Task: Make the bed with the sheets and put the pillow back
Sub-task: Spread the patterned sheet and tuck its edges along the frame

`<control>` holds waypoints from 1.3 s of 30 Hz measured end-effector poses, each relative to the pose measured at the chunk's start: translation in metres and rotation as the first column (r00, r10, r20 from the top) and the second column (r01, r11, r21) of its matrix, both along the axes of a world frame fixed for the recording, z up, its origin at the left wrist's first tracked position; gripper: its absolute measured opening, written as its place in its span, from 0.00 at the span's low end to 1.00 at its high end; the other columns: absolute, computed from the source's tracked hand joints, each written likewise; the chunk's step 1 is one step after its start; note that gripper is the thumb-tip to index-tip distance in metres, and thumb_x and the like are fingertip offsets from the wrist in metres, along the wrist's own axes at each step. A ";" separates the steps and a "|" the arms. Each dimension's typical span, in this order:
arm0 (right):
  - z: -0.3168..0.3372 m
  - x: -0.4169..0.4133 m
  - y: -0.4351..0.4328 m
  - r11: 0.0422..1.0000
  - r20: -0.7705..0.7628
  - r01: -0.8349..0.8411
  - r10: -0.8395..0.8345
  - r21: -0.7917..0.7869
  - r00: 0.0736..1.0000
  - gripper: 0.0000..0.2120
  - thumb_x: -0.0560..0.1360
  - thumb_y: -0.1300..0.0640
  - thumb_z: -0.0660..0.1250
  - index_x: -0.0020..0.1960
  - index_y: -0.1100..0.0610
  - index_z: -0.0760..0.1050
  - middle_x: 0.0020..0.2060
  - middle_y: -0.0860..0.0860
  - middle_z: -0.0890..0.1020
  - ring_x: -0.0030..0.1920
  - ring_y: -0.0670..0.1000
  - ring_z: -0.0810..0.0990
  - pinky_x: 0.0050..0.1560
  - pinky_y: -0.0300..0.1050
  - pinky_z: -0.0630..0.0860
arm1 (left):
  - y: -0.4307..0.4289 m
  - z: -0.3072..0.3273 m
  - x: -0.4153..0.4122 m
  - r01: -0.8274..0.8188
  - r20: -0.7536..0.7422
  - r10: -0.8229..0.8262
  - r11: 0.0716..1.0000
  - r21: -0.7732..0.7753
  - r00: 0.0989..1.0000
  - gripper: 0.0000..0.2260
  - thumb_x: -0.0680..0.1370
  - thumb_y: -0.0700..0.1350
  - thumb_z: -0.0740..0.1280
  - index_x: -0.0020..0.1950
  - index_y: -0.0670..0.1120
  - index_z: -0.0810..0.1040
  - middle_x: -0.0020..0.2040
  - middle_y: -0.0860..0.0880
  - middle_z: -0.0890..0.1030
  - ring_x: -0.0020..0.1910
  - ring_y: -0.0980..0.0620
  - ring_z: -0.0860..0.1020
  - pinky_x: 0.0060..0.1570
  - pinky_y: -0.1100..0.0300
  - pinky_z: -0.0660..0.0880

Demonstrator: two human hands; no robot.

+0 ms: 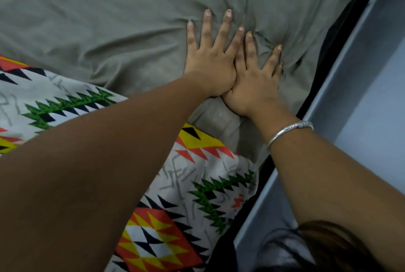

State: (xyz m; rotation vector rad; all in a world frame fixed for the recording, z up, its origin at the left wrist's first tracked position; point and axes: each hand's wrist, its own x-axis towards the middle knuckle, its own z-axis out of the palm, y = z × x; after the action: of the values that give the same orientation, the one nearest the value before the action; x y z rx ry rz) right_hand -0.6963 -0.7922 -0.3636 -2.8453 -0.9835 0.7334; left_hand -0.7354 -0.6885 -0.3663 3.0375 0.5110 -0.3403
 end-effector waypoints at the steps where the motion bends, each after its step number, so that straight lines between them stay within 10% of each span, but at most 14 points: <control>1: 0.004 -0.001 -0.002 1.000 0.001 0.003 -0.003 0.017 1.000 0.45 0.71 0.33 0.57 0.77 0.47 0.36 0.76 0.43 0.38 0.72 0.71 0.35 0.71 0.68 0.42 | -0.001 0.005 0.000 -0.001 0.017 0.001 1.000 -0.003 1.000 0.26 0.80 0.55 0.46 0.78 0.52 0.48 0.78 0.45 0.43 0.75 0.34 0.41 0.68 0.34 0.38; 7: 0.023 -0.015 -0.014 0.976 0.180 0.041 -0.081 0.214 0.980 0.33 0.76 0.38 0.51 0.77 0.48 0.47 0.77 0.51 0.47 0.74 0.69 0.44 0.71 0.67 0.48 | -0.002 0.028 -0.029 -0.081 0.184 0.080 0.997 0.000 0.980 0.31 0.76 0.59 0.52 0.76 0.44 0.58 0.75 0.40 0.59 0.74 0.38 0.57 0.70 0.38 0.48; 11: 0.025 -0.032 -0.033 0.851 0.245 0.352 -0.464 0.390 0.851 0.36 0.72 0.36 0.59 0.73 0.55 0.62 0.68 0.61 0.66 0.66 0.63 0.67 0.59 0.54 0.66 | -0.004 0.037 -0.064 -0.106 0.265 0.103 0.994 -0.001 0.959 0.28 0.75 0.61 0.56 0.62 0.41 0.74 0.58 0.35 0.75 0.55 0.36 0.74 0.53 0.46 0.67; 15: 0.018 -0.045 -0.059 0.660 -0.036 0.624 -0.675 0.419 0.737 0.22 0.77 0.40 0.58 0.57 0.59 0.64 0.54 0.58 0.76 0.51 0.59 0.76 0.43 0.46 0.67 | -0.040 0.047 -0.085 0.181 0.274 -0.167 0.983 -0.029 0.947 0.22 0.72 0.63 0.59 0.43 0.44 0.72 0.40 0.40 0.75 0.38 0.41 0.74 0.38 0.52 0.64; 23: 0.021 -0.045 -0.080 0.721 -0.077 0.572 -0.593 0.391 0.801 0.16 0.82 0.49 0.52 0.56 0.62 0.65 0.49 0.65 0.79 0.49 0.64 0.77 0.39 0.48 0.63 | -0.090 0.045 -0.075 0.280 0.169 -0.270 0.959 -0.039 0.948 0.08 0.62 0.45 0.74 0.32 0.45 0.76 0.28 0.46 0.76 0.24 0.44 0.75 0.30 0.60 0.55; 30: 0.002 -0.056 -0.145 0.685 -0.156 0.654 -0.643 0.322 0.750 0.17 0.82 0.50 0.54 0.53 0.64 0.69 0.47 0.64 0.78 0.48 0.62 0.76 0.37 0.42 0.57 | -0.117 0.049 -0.094 0.310 0.235 -0.280 0.945 -0.101 0.931 0.09 0.65 0.45 0.73 0.39 0.44 0.76 0.35 0.45 0.78 0.31 0.43 0.76 0.31 0.58 0.62; 34: 0.001 -0.083 -0.138 0.643 -0.448 0.732 -0.598 0.225 0.664 0.19 0.80 0.44 0.55 0.46 0.59 0.73 0.41 0.55 0.77 0.42 0.53 0.73 0.39 0.41 0.63 | -0.137 0.054 -0.107 0.278 0.074 -0.276 0.961 -0.008 0.958 0.06 0.69 0.47 0.68 0.42 0.45 0.77 0.36 0.46 0.79 0.34 0.45 0.77 0.35 0.57 0.62; 39: -0.009 -0.100 -0.132 0.722 -0.506 0.636 -0.454 0.273 0.733 0.06 0.78 0.64 0.61 0.46 0.65 0.74 0.35 0.49 0.74 0.32 0.40 0.68 0.31 0.27 0.65 | -0.157 0.046 -0.087 0.398 -0.244 -0.385 0.917 0.005 0.890 0.12 0.80 0.41 0.54 0.62 0.44 0.72 0.58 0.46 0.76 0.55 0.45 0.75 0.46 0.53 0.59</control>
State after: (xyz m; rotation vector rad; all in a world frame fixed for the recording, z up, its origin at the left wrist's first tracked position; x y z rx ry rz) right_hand -0.7965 -0.9246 -0.3727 -2.2513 -0.1494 0.8454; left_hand -0.8228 -0.8452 -0.3205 3.1531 -0.1029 -0.7253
